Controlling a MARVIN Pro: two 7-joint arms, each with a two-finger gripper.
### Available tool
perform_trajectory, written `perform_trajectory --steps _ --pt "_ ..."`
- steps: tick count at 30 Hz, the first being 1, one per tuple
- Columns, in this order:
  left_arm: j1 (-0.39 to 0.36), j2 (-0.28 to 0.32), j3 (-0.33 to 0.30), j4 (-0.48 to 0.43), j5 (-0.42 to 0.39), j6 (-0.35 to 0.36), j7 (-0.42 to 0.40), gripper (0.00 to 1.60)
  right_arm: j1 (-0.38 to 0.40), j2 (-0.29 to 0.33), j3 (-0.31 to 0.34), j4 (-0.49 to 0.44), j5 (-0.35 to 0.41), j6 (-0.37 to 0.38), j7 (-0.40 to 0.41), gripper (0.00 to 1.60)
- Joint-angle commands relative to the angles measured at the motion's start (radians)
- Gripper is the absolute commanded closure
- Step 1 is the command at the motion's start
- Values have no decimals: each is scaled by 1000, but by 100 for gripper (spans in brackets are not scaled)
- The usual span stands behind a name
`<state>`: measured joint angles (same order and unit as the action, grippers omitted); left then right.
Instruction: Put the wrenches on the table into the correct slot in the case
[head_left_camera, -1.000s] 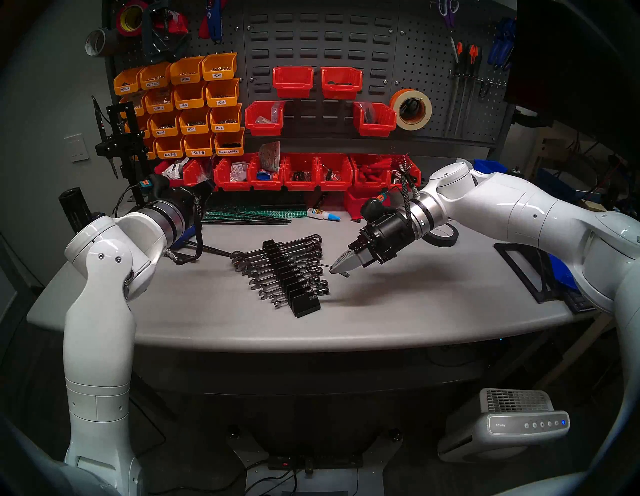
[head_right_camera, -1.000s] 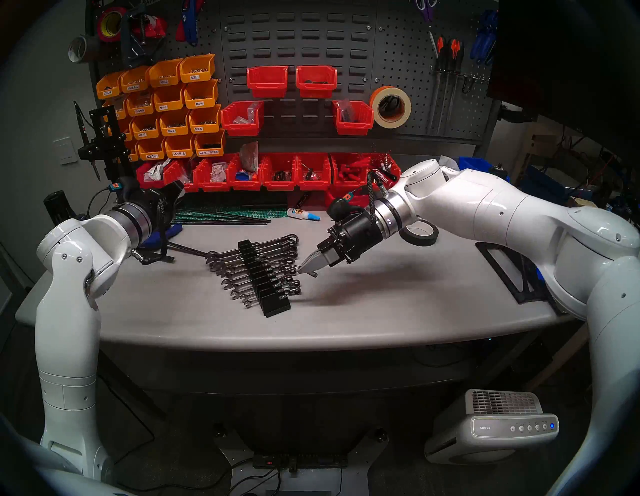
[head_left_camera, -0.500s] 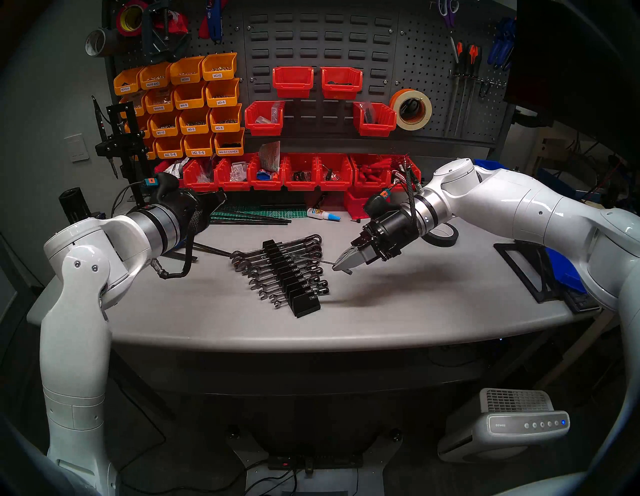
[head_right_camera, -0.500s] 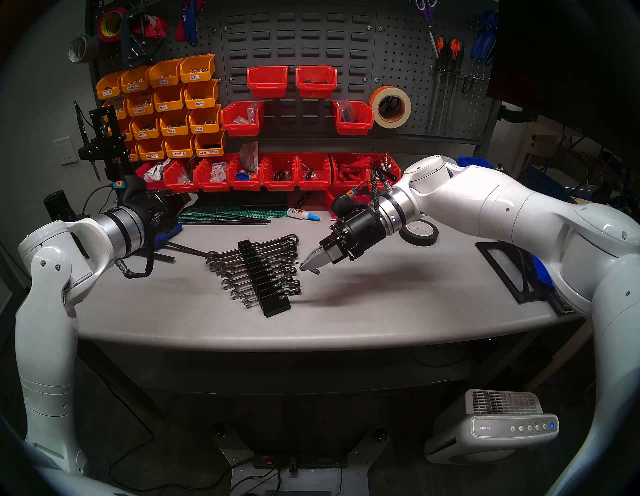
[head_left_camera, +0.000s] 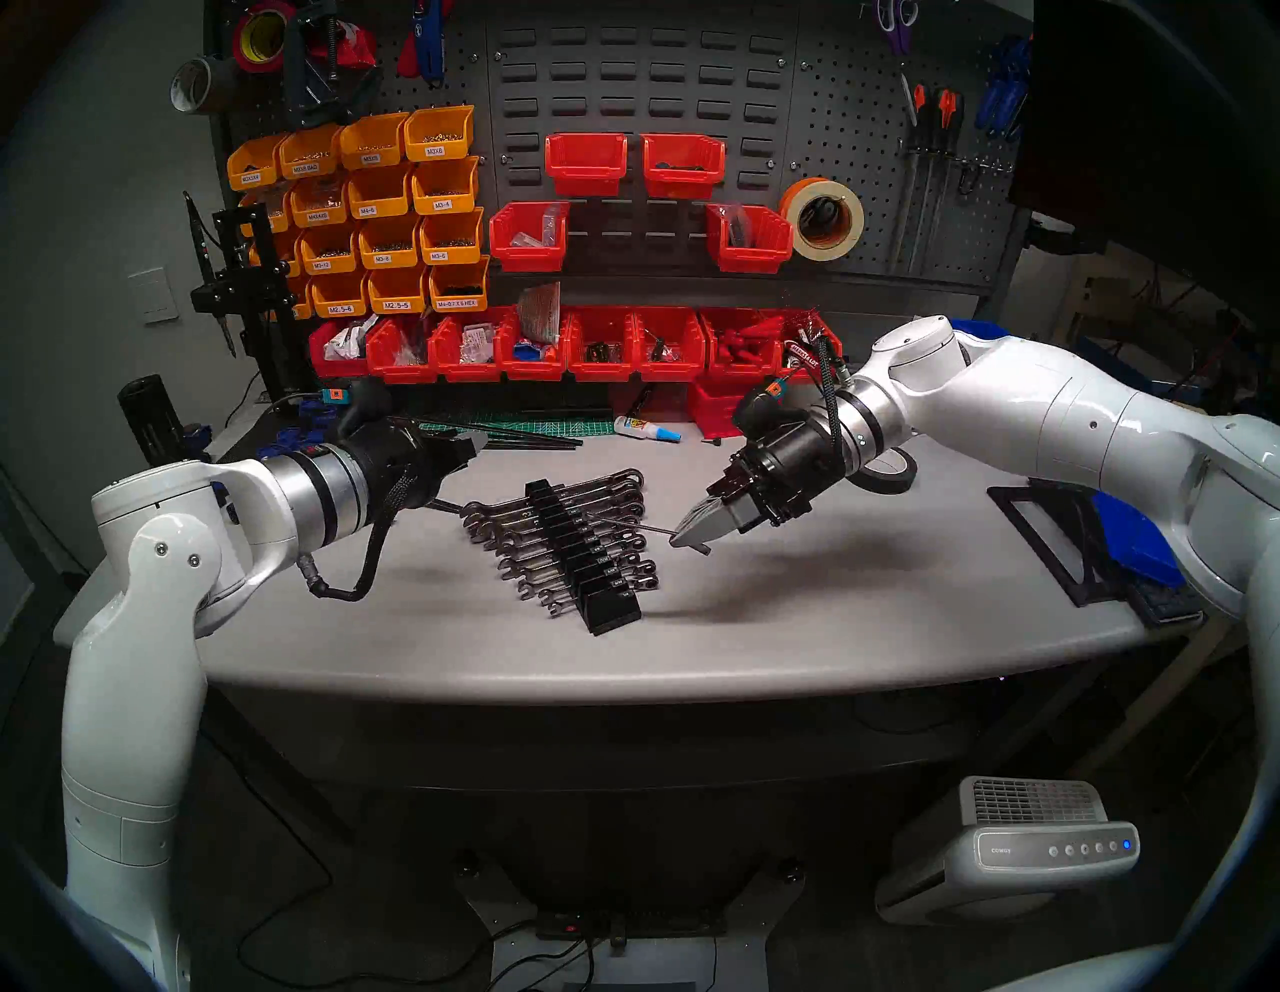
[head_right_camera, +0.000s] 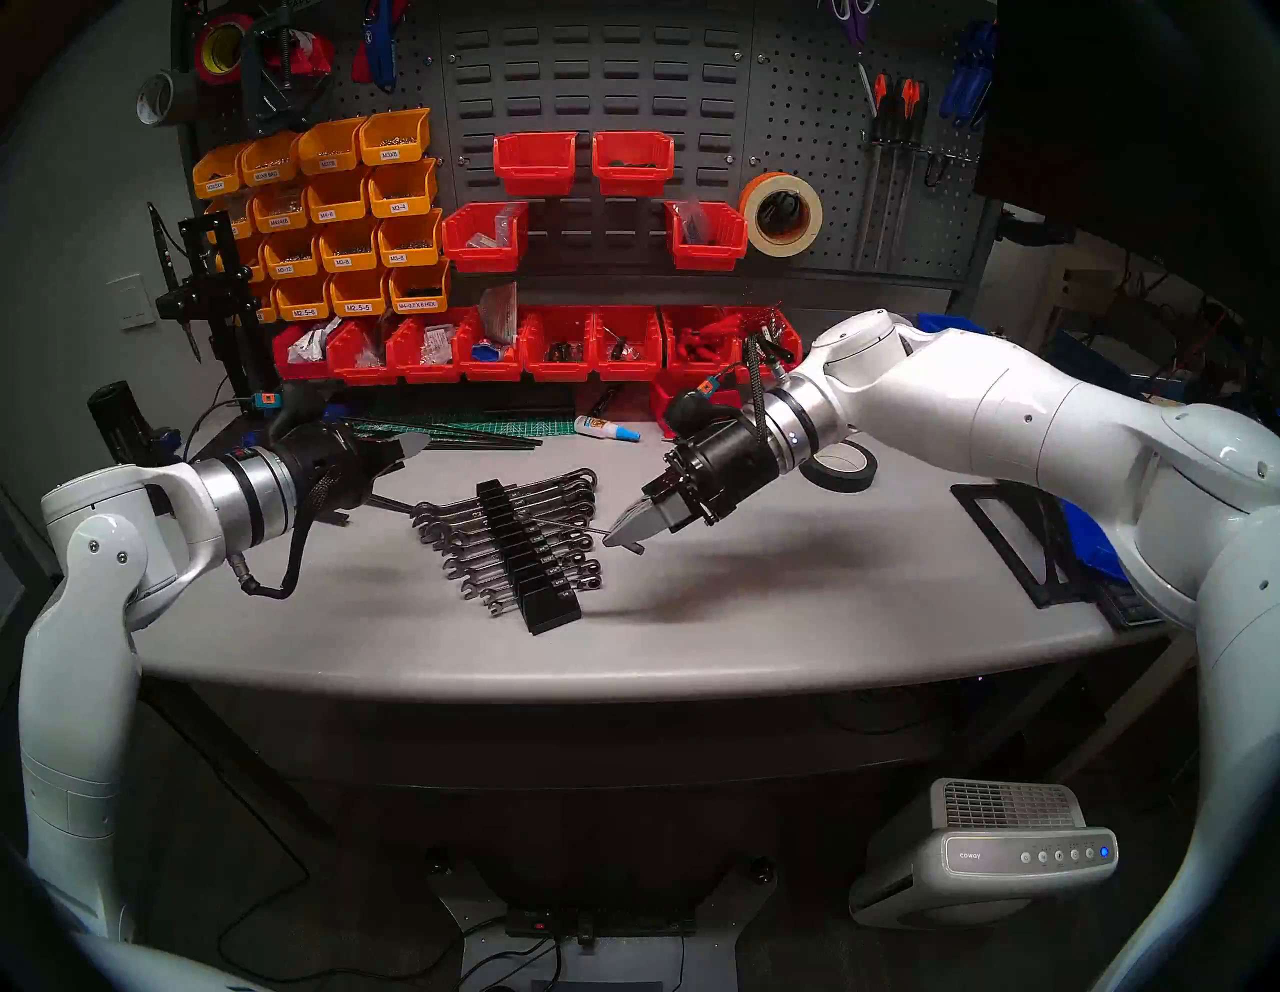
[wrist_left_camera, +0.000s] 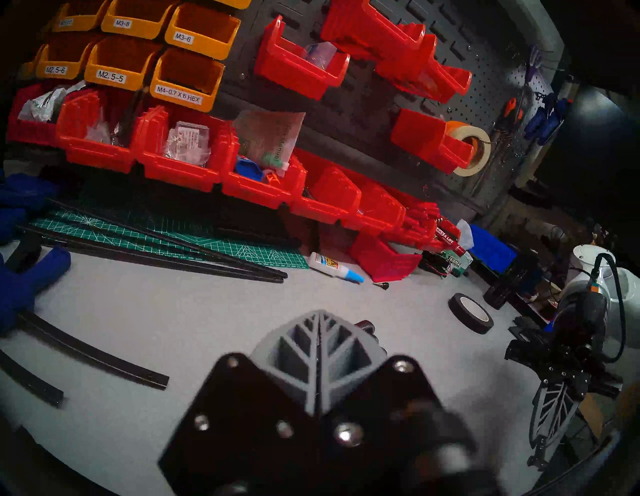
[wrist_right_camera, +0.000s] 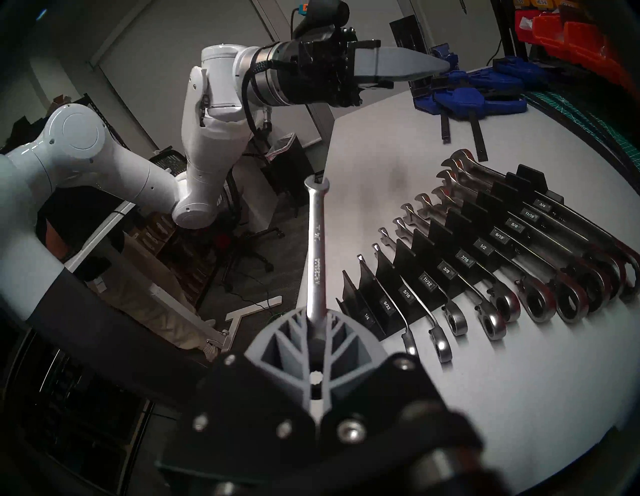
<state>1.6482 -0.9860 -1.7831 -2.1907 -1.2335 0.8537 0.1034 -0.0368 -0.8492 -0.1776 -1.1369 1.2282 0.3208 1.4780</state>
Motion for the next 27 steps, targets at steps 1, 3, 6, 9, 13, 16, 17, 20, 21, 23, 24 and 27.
perform_trajectory --steps 1,3,6,9,13,16,17,20,21,23,24,27 --pt "-3 64 18 23 25 -12 -117 160 51 28 4 -19 32 3 6 160" --pt "7 82 28 34 40 -11 -152 160 55 33 0 -23 35 3 6 160" --pt "16 92 45 44 59 -17 -179 160 60 38 -7 -28 40 4 6 160" --pt "19 95 55 49 74 -29 -198 160 63 40 -11 -30 42 3 6 160" --pt "17 92 75 56 94 -47 -224 160 71 46 -21 -37 48 1 6 160" --pt "22 102 89 56 105 -46 -243 160 75 50 -27 -41 53 3 6 160" --pt "25 101 90 56 108 -50 -244 160 76 51 -29 -43 54 2 6 160" --pt "29 100 96 57 116 -56 -250 160 79 54 -33 -45 57 0 6 160" --pt "30 97 99 58 118 -58 -248 160 80 55 -35 -46 58 0 6 160" --pt "31 92 106 62 119 -57 -248 160 82 58 -39 -48 62 -1 6 160" --pt "32 91 109 62 123 -61 -251 160 83 59 -41 -49 63 -2 6 160" --pt "40 91 118 60 129 -63 -260 160 87 61 -48 -50 66 -4 6 160"
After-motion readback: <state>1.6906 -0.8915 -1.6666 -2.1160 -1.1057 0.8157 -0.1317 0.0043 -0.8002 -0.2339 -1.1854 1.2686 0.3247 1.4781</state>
